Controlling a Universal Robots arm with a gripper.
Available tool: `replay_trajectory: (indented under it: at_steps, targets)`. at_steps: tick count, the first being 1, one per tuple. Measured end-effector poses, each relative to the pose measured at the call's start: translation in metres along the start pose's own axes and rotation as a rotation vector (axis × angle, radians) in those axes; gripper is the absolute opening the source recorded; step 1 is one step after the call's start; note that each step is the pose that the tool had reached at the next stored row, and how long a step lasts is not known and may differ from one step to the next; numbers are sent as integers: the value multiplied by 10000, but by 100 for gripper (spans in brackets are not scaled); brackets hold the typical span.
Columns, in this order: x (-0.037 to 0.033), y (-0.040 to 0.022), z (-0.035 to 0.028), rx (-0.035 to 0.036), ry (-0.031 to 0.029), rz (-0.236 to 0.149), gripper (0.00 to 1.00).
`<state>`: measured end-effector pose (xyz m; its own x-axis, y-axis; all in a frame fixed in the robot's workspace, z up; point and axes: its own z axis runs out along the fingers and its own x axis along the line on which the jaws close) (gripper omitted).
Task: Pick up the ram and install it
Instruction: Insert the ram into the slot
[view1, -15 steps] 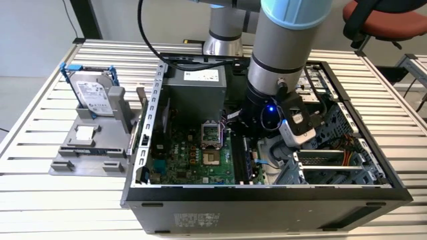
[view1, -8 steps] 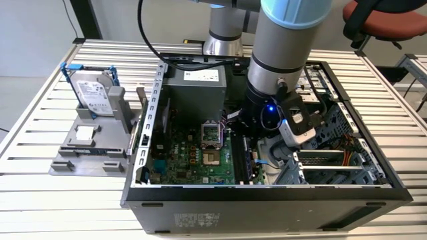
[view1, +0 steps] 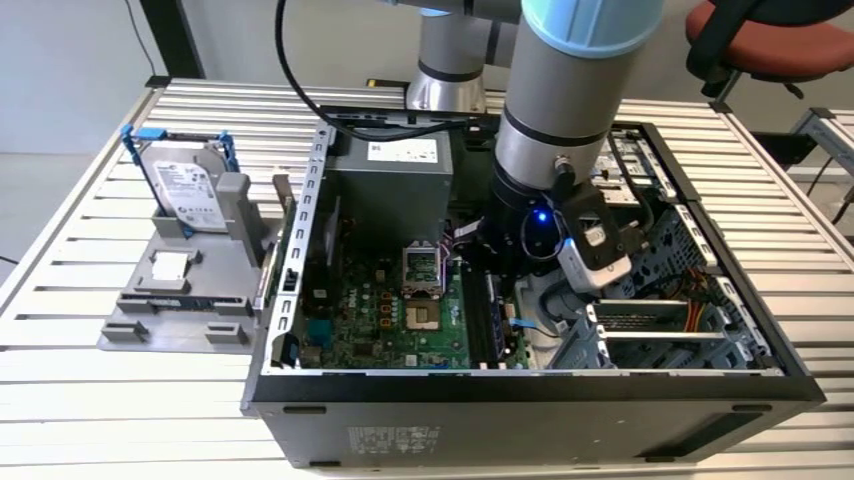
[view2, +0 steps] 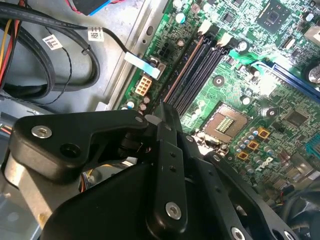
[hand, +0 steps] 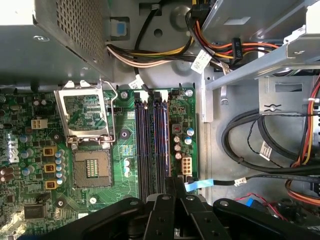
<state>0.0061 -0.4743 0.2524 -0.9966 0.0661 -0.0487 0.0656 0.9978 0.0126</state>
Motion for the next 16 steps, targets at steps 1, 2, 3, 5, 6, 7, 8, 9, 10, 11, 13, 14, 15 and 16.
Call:
replay_trajectory:
  at_steps: [1,2,3,5,6,7,8,9,10,11,13,14,15,16]
  targets:
    - [0,0,0,0,0,0,0]
    - [0,1,0,0,0,0,0]
    - [0,1,0,0,3,-2,0]
    - [1,2,0,-9,9,-182,0]
    - [1,2,0,-17,11,-350,0]
    - [0,1,0,-25,14,-541,0]
    - [0,1,0,-33,17,-715,0]
    - [0,1,0,-44,18,-894,0]
    - [0,1,0,-52,20,-1074,0]
    - [0,1,0,-61,23,-1265,0]
    - [0,1,0,-78,27,-1625,0]
    - [0,1,0,-87,30,-1803,0]
    - [0,1,0,-94,31,-1960,0]
    - [0,1,0,-101,33,-2089,0]
